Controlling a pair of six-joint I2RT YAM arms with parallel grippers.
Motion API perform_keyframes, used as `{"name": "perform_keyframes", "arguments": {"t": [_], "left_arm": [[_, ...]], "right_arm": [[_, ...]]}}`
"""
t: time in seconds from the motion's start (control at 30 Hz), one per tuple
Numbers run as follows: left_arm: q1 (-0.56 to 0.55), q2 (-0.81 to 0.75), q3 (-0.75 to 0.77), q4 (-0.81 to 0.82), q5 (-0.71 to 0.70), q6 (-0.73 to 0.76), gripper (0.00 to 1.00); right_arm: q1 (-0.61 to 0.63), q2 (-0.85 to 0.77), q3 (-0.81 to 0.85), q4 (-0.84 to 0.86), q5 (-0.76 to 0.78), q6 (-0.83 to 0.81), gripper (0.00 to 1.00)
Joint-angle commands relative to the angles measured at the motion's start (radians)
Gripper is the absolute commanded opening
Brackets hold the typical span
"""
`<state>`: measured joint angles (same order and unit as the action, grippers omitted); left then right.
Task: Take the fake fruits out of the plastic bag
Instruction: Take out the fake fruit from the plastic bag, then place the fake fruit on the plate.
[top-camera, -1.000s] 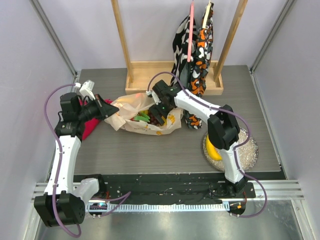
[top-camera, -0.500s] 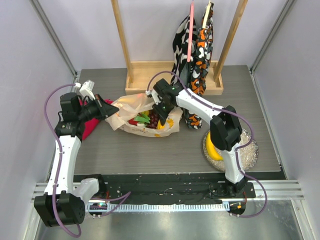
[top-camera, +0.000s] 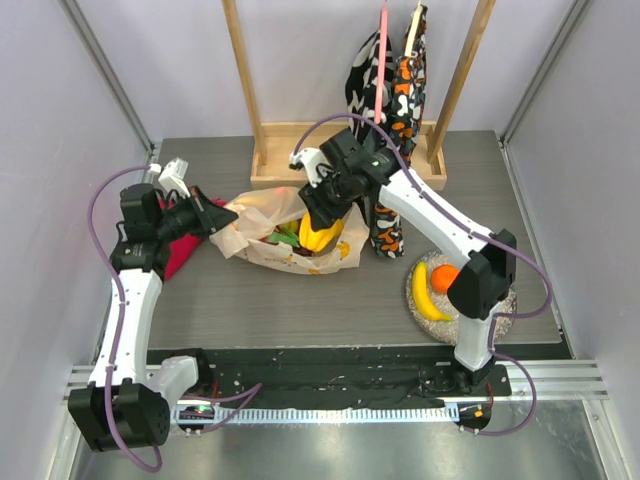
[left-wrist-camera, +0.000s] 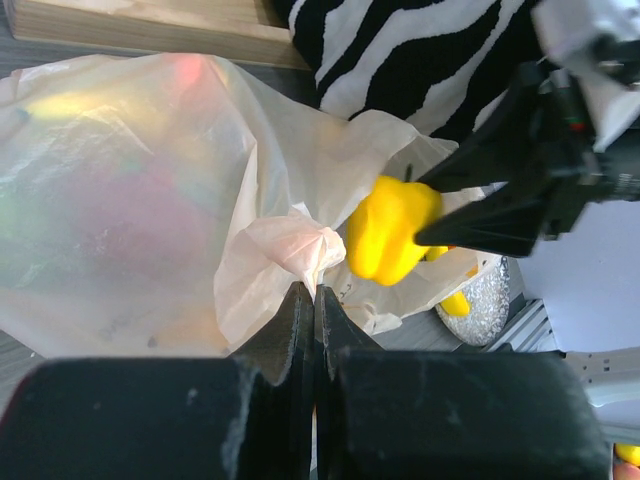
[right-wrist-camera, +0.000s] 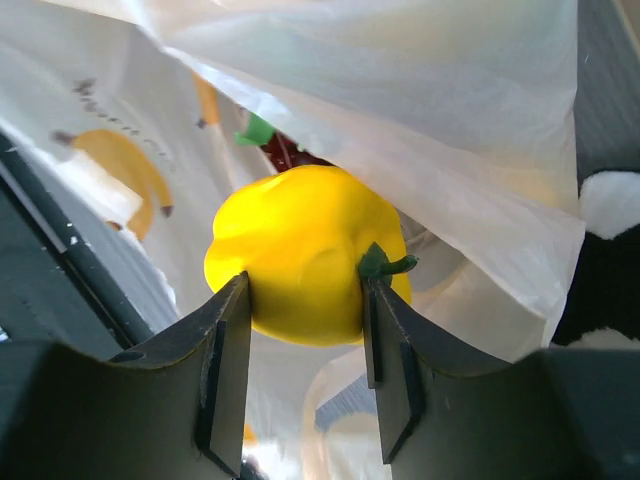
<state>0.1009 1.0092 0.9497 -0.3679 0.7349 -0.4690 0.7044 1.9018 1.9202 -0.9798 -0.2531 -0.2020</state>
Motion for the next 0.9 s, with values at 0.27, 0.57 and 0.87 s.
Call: {"name": "perform_keyframes", "arguments": {"t": [0.27, 0.57, 0.87], "left_arm": [[0.005, 0.028, 0.017, 0.063, 0.014, -0.007, 0.00], [0.005, 0.045, 0.023, 0.058, 0.014, 0.009, 0.00], [-0.001, 0.065, 0.047, 0.058, 0.018, 0.010, 0.00]], "right_arm": [[-0.146, -0.285, 0.096, -0.123, 0.017, -0.185, 0.05], [-0.609, -0.665, -0.438, -0.312, 0.150, -0.516, 0.01], [-0.888, -0.569, -0.652, -0.178, 0.189, -0.686, 0.04]]}}
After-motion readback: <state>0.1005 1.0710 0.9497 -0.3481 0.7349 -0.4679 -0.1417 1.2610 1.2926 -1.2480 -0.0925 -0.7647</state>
